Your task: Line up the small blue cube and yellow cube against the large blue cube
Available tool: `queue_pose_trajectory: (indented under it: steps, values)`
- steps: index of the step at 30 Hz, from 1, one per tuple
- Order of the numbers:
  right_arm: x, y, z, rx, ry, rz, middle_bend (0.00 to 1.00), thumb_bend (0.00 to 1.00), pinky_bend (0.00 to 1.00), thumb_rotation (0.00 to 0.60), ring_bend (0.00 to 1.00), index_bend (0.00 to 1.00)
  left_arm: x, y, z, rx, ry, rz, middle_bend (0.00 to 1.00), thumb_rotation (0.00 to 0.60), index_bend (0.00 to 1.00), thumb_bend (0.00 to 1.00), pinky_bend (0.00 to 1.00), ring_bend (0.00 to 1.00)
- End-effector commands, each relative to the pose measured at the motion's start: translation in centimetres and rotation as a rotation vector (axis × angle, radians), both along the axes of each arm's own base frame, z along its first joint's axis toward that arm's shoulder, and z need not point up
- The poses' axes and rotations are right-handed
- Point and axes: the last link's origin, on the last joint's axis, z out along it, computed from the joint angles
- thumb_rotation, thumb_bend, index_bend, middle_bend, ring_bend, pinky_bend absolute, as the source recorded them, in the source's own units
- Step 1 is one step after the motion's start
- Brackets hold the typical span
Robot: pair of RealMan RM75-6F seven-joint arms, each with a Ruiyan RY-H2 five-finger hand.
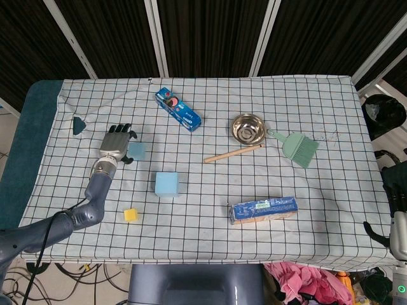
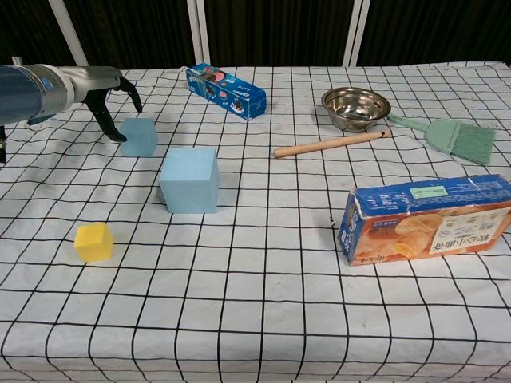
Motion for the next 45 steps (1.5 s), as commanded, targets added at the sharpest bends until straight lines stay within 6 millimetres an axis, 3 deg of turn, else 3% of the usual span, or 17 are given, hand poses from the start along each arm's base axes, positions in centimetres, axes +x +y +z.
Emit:
queue_pose_trajectory:
  steps: [1,25,45]
  values:
    - [0.0,0.0,0.0,0.002,0.002,-0.002,0.05,0.18,0.12,0.6,0.2,0.1,-0.1,0.0,0.0,-0.001,0.001,0.001,0.06,0.6,0.28,0.24,0.0,0.0]
    - [-0.2,-0.1,-0.3,0.011,0.008,-0.011,0.05,0.18,0.12,0.6,0.2,0.1,-0.1,0.4,0.2,0.013,0.004,0.011,0.06,0.6,0.29,0.28,0.0,0.0]
    - [-0.4,-0.2,-0.2,0.007,0.005,-0.013,0.05,0.18,0.12,0.6,0.2,0.1,-0.1,0.6,-1.3,-0.007,0.018,0.018,0.06,0.6,0.35,0.3,0.0,0.0]
